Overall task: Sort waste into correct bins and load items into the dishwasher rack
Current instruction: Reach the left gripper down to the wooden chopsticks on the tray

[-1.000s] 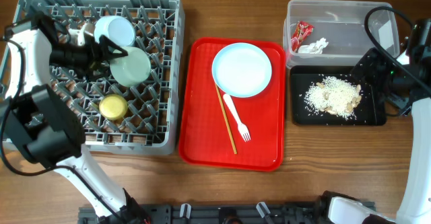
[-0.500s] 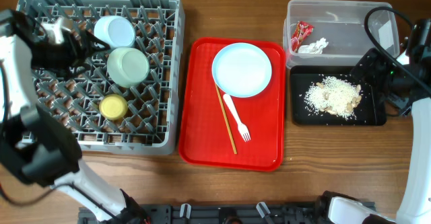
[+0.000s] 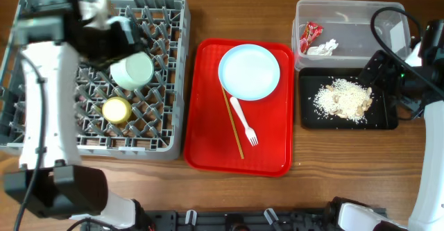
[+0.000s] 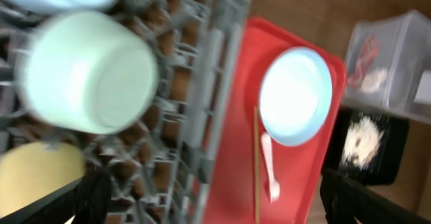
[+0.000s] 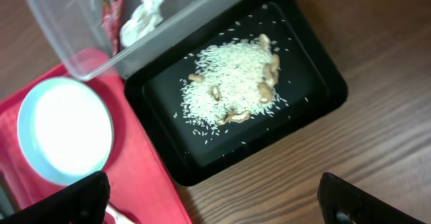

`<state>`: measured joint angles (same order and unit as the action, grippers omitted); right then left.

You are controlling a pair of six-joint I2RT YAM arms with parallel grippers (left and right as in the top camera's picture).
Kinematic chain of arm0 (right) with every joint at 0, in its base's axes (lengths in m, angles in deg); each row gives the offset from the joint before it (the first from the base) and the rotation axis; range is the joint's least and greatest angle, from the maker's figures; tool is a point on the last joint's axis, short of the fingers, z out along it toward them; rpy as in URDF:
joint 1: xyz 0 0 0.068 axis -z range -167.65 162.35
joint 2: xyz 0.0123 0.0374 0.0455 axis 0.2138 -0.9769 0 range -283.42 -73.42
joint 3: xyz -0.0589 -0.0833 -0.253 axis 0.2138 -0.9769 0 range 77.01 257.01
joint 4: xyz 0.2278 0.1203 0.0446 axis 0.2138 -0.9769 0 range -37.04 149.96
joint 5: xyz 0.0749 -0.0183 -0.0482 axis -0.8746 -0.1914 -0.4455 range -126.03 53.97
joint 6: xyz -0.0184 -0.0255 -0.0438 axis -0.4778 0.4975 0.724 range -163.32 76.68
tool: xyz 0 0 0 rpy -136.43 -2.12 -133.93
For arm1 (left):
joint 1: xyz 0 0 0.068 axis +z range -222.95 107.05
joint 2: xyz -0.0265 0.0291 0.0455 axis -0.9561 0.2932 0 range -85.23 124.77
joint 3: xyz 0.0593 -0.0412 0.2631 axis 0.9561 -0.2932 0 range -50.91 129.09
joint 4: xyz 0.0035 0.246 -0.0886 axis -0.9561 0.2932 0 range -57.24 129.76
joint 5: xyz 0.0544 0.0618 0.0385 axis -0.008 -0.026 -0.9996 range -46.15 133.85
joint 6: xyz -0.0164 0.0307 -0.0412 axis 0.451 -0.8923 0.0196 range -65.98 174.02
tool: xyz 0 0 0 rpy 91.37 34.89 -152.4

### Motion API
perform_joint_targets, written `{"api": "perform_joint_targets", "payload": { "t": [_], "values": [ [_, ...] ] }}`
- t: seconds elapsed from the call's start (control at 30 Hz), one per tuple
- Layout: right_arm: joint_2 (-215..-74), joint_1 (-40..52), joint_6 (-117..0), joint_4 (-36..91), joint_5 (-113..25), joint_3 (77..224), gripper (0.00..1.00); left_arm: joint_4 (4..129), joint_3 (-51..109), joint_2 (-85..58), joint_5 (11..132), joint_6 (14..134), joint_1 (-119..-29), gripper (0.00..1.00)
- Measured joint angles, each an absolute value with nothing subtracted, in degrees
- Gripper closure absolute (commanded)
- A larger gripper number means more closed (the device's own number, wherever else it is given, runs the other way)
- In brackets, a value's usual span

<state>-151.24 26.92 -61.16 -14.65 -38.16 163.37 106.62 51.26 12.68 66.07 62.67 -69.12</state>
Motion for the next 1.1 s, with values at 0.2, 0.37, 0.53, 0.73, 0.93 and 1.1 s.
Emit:
{"api": "perform_joint_targets", "payload": {
  "t": [0.2, 0.37, 0.53, 0.73, 0.93, 1.1],
  "values": [
    [-151.24, 26.92, -56.73, -14.61, -41.26, 163.37, 0.00, 105.64, 51.26, 12.68, 63.47, 68.11, -78.93, 0.00],
    [-151.26, 26.92, -55.13, -14.61, -44.15, 163.35, 0.00, 106.23, 50.69, 12.70, 55.91, 78.88, -87.65, 0.00],
    [-151.29, 26.92, -54.61, -14.59, -45.06, 162.06, 0.01, 106.01, 46.82, 13.45, 51.05, 88.63, -97.25, 0.00],
    [-151.96, 26.92, -54.28, -14.65, -45.09, 160.66, 0.01, 103.10, 39.46, 16.72, 48.39, 98.49, -105.94, 0.02],
    [-152.01, 26.92, -54.08, -14.65, -45.26, 160.60, 0.01, 97.27, 31.94, 20.05, 47.36, 103.36, -110.45, 0.05],
    [-152.01, 26.92, -54.08, -14.65, -45.28, 160.60, 0.01, 92.85, 26.95, 21.07, 46.95, 104.35, -111.10, 0.02]
  ]
}}
